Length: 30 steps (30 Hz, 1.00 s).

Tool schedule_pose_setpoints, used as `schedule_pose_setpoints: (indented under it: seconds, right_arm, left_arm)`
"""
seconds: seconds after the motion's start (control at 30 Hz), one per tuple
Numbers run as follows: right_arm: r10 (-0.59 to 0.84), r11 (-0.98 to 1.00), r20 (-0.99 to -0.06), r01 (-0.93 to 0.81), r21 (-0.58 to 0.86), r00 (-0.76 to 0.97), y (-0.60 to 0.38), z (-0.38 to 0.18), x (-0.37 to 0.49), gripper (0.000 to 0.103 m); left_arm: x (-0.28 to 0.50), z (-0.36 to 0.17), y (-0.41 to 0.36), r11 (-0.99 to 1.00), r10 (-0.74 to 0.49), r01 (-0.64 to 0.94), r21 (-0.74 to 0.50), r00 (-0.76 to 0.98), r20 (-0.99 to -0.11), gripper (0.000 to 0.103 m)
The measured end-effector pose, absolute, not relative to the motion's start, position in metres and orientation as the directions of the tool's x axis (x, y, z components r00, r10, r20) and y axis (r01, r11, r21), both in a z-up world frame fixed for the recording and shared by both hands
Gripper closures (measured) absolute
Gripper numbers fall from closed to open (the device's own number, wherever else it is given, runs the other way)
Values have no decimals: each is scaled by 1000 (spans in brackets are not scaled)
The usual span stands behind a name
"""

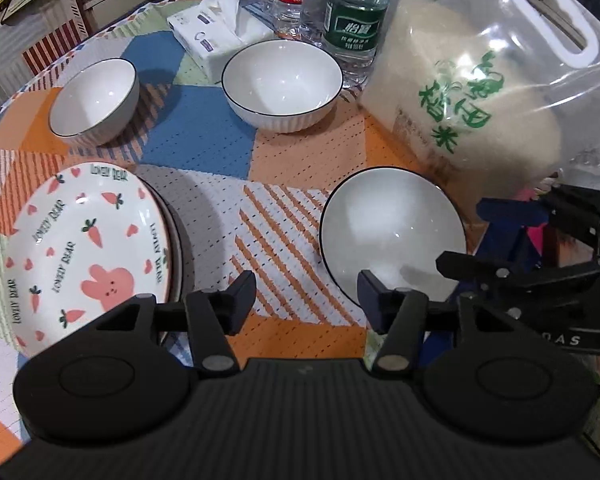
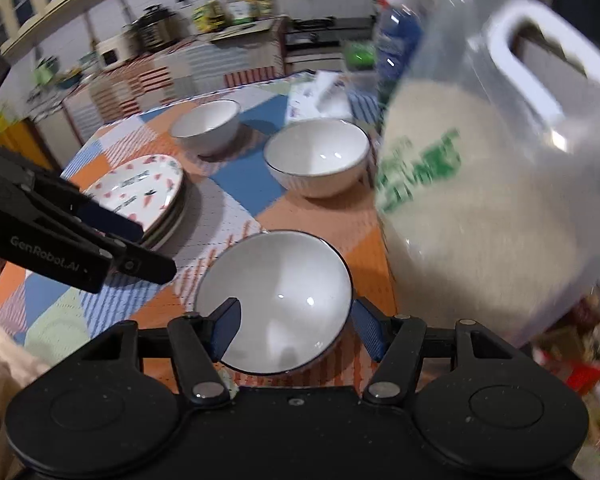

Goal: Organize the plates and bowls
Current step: 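Move the left gripper to the white bowl beside the rice bag, then close the left gripper on the rim of the white bowl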

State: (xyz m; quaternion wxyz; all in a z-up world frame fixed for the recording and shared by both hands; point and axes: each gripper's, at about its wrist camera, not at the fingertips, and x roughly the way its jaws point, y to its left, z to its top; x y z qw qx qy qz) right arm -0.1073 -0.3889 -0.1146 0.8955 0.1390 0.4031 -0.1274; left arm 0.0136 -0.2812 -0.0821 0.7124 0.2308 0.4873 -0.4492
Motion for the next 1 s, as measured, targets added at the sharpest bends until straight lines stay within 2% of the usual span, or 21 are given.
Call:
schedule_pose_setpoints:
  seconds: [0.2, 0.3, 0.63, 0.73, 0.8, 0.83, 0.87, 1.0]
  right_arm:
    - [-120, 914, -752, 369, 172, 649, -394, -129, -108, 38]
    - [-138, 919, -761, 368, 140, 633, -393, -135, -103, 42]
    - [-145, 911, -796, 393, 124, 588, -398, -150, -89, 61]
    - [-161, 906, -802, 409, 111, 575, -399, -154, -85, 69]
    - [-183, 898, -806, 430, 96, 563, -401, -156, -84, 79]
    - [-192, 893, -808, 440, 92, 557, -402, -157, -84, 84]
    - [-186, 890, -806, 444, 104, 562, -404, -158, -84, 84]
    - [-173, 882, -806, 453, 129, 566, -406, -157, -82, 86]
  left_arm:
    - [19, -107, -289, 501, -423, 848, -175, 63, -904, 44]
    - [21, -113, -289, 504, -411, 845, -178, 53, -910, 43]
    - [18, -130, -294, 482, -436, 852, -205, 31, -899, 45]
    - [21, -133, -293, 490, -457, 834, -254, -3, -890, 54]
    - [24, -137, -293, 493, -463, 819, -294, -39, -886, 74]
    - [25, -139, -293, 493, -468, 812, -312, -55, -882, 76]
    - [26, -140, -292, 493, -480, 803, -334, -69, -875, 83]
    - [23, -139, -292, 500, -453, 808, -311, -62, -890, 85]
